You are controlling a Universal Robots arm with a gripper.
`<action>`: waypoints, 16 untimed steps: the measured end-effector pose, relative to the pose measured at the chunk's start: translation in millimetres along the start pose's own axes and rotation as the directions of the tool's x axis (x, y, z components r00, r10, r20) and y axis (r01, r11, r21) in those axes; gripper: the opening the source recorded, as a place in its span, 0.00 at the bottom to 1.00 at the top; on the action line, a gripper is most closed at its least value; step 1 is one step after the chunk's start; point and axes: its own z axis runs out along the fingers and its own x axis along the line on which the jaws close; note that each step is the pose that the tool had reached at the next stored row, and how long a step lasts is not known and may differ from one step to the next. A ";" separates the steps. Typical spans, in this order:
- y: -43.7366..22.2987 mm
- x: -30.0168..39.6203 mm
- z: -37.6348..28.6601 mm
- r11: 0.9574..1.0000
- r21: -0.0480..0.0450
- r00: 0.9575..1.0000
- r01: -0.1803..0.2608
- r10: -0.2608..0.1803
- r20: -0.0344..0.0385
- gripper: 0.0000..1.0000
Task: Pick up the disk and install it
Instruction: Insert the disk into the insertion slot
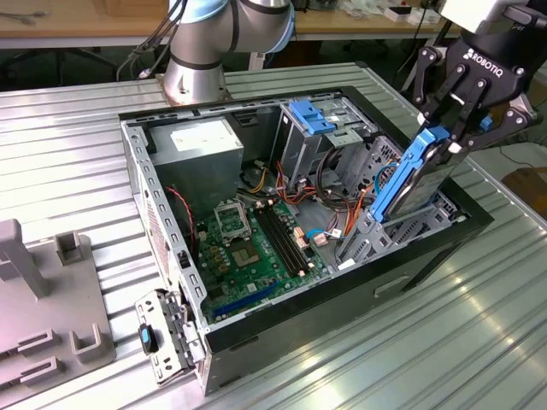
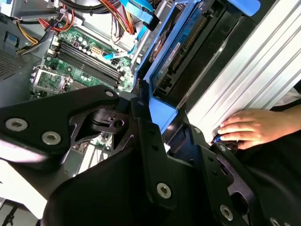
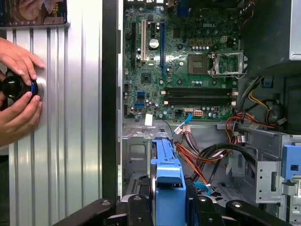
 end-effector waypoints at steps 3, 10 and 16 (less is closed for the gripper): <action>-0.4 0.0 3.4 1.000 0.000 1.000 0.000 0.000 0.000 0.36; -1.1 -0.2 11.3 1.000 0.000 1.000 0.000 0.000 0.000 0.36; -2.0 -0.3 19.8 1.000 0.000 1.000 0.000 0.000 0.000 0.36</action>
